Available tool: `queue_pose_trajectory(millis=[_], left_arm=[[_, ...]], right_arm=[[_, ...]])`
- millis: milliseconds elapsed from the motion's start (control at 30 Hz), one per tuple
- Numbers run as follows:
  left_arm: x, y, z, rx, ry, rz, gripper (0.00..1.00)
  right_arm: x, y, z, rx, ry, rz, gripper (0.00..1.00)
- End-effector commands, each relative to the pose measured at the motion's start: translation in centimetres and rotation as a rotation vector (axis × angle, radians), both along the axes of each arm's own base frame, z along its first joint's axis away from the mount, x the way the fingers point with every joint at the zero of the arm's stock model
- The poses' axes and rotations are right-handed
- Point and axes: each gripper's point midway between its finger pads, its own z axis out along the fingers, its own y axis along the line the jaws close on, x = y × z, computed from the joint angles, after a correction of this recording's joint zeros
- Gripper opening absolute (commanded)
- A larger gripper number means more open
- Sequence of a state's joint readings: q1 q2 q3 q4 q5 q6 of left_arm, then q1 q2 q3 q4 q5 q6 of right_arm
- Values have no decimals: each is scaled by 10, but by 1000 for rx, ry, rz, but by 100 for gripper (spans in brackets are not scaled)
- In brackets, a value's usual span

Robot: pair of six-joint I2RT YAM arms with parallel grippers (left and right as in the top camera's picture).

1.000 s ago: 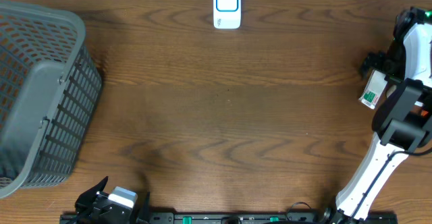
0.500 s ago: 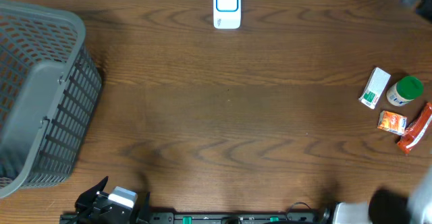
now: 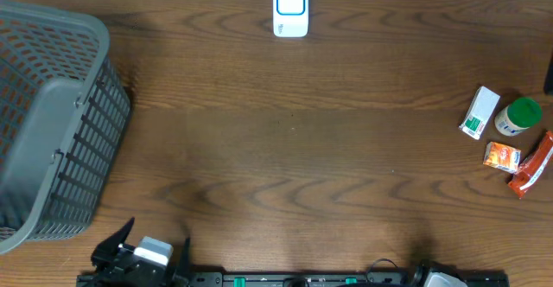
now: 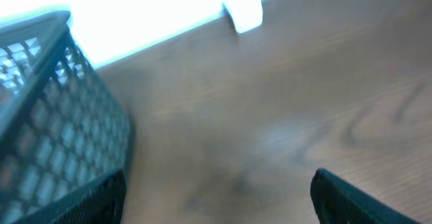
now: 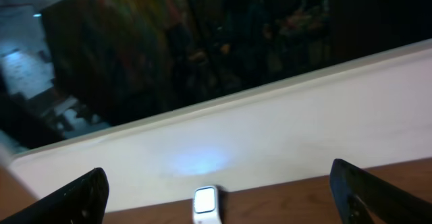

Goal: Scan the item barcode

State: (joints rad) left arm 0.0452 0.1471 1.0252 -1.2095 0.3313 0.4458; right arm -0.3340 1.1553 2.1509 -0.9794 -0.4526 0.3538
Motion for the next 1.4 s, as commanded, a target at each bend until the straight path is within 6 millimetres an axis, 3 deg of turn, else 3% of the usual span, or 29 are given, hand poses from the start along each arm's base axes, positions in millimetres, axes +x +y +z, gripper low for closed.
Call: queue_pose_trajectory(millis=[0,67,200,267,567,700,867,1033,1200,1367], left_arm=[[1,-29,38,-50,-160,-167,86],[2,-32,53,-43,-229,-194,86],[25,-15,86,148,-435,-127,86],[38,-14,85,173,-469,-129,86],[106,-11,18,168,-444,-134,86],[126,-10,-3,170,-487,-130,86],[140,-8,-34,171,-478,-126,86],[153,6,-72,167,-421,-44,86],[158,8,-94,85,-399,-14,86],[163,27,-108,-77,-352,138,86]], right_arm=[[1,19,0,15,4,118,99],[0,24,4,7,-14,149,99],[-1,26,7,5,-25,160,99],[-1,26,6,5,-25,160,99],[2,18,7,5,-27,117,99],[2,15,15,-8,-62,99,99],[1,16,24,-23,-101,100,99],[1,15,27,-10,-108,95,99],[2,8,27,25,-105,56,99],[5,7,24,29,-96,54,99]])
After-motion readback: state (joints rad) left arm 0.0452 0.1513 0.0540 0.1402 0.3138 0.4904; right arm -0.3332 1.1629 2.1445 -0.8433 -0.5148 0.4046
